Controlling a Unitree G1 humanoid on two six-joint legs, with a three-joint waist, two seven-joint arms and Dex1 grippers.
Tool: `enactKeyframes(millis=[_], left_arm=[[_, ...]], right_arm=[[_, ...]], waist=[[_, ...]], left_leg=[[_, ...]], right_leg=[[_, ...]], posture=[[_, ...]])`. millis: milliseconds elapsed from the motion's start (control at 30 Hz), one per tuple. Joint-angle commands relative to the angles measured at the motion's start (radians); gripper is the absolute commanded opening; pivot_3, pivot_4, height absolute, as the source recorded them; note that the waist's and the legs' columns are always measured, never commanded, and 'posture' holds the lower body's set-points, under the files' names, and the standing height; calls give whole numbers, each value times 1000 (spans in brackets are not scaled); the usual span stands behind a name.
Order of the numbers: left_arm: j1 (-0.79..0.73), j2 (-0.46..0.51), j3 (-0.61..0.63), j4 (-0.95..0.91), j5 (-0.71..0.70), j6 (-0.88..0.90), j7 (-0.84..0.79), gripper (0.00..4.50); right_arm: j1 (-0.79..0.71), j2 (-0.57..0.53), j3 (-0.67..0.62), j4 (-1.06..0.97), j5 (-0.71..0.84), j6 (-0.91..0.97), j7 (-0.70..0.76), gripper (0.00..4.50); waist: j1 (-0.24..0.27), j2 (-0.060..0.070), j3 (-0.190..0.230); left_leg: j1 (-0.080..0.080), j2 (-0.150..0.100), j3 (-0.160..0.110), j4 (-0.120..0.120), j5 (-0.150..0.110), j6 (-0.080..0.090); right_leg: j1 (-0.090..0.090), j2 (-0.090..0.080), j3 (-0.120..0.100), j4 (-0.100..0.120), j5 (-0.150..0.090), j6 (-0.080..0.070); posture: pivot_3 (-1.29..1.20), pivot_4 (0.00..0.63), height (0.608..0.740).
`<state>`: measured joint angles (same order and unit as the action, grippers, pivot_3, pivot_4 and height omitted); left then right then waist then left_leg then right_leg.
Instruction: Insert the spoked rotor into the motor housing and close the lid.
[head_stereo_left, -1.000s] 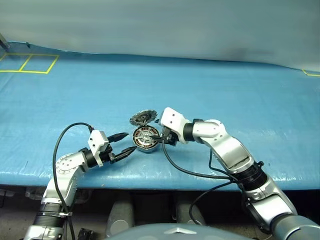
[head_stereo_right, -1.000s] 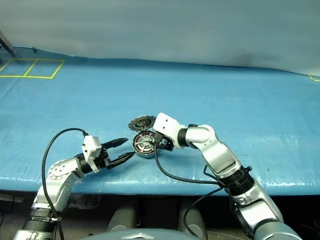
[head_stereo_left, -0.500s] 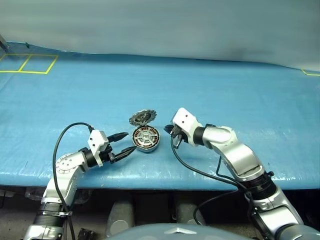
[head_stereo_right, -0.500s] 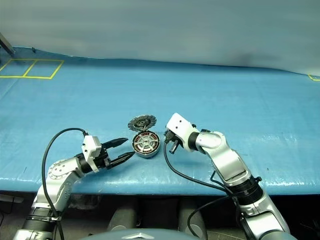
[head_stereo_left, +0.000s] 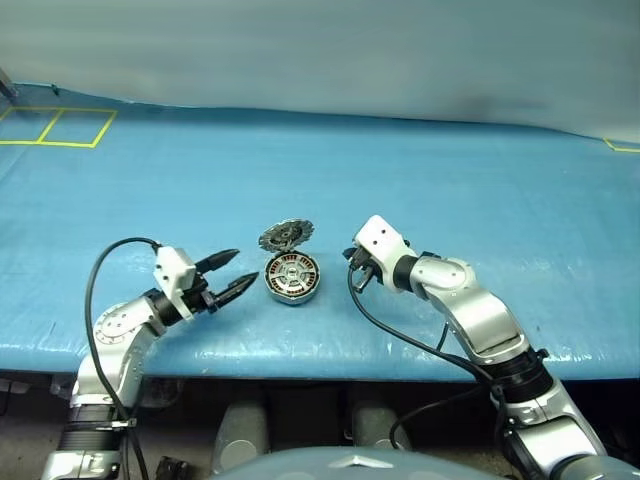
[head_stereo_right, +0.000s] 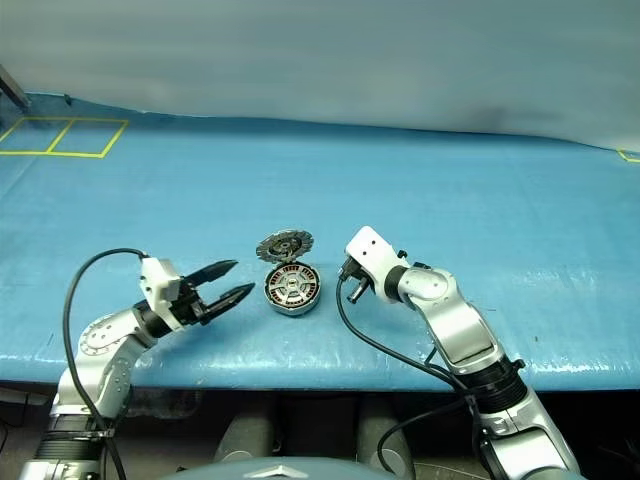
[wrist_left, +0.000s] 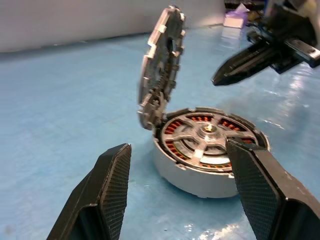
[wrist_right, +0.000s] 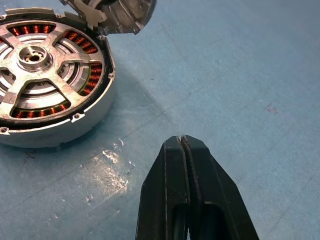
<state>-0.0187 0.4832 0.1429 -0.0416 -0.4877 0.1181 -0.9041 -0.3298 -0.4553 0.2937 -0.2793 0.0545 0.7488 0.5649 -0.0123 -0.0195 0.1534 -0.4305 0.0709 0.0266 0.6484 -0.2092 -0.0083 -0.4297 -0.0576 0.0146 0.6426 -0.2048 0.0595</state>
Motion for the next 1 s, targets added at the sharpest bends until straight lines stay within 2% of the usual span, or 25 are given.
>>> enactKeyframes(millis=[33, 133, 233, 333, 567, 700, 833, 933, 1000], left_arm=[[-28, 36, 82, -53, -58, 71, 54, 3279], [-76, 53, 118, -30, -36, 107, 137, 3279], [-162, 35, 84, 13, 6, 121, 189, 3279], [-245, 17, 25, 70, 36, 124, 169, 2322], [-529, -31, -91, 397, 163, 61, 130, 29], [-664, -73, -89, 544, 130, 40, 20, 29], [-760, -107, -79, 605, 41, 124, -168, 29], [-807, -93, -146, 642, 57, 206, -319, 29], [-824, -88, -174, 673, 85, 216, -360, 29]], right_arm=[[15, 12, -39, -50, 3, -15, -29, 98], [48, 18, -57, -74, 6, -16, -48, 98], [81, 19, -62, -98, 10, -13, -56, 98], [106, 18, -52, -116, 12, -15, -54, 0], [152, 29, -49, -157, 7, -12, -80, 0], [173, 23, -47, -176, 7, -10, -84, 0], [196, 8, -40, -201, 21, 0, -62, 0], [207, 7, -40, -208, 18, -2, -67, 0], [210, 9, -43, -211, 16, -3, -72, 0]], waist=[[0, 0, 0], [1, 0, 0], [5, 0, 0], [4, -1, 0], [0, -1, 0], [0, -2, 0], [1, -2, 1], [-2, -2, 1], [-5, -2, 1]], left_leg=[[0, 0, 0, 0, 0, 0], [0, 0, -1, 0, 0, 0], [0, 0, -1, 1, 0, 0], [0, -1, -1, 1, 0, 0], [0, -1, -3, 1, 0, 0], [0, -1, -3, 0, 0, 0], [-2, -2, -4, 0, 0, 0], [-2, -2, -4, 0, 0, 0], [-1, -2, -4, 0, 0, 0]], right_leg=[[0, 0, 0, 0, 0, 0], [0, 0, 0, 0, 0, 0], [1, 0, 0, 0, 0, 0], [2, 0, 0, 0, 0, 1], [2, 2, 0, 0, 0, 1], [2, 2, 1, 0, 0, 1], [2, 3, 1, 0, 0, 1], [2, 3, 2, 0, 0, 2], [2, 3, 2, 0, 0, 2]], posture=[[0, 150, 740], [0, 150, 740], [0, 150, 740], [0, 150, 740], [0, 150, 740], [0, 150, 740], [0, 150, 740], [0, 150, 740], [0, 150, 740]])
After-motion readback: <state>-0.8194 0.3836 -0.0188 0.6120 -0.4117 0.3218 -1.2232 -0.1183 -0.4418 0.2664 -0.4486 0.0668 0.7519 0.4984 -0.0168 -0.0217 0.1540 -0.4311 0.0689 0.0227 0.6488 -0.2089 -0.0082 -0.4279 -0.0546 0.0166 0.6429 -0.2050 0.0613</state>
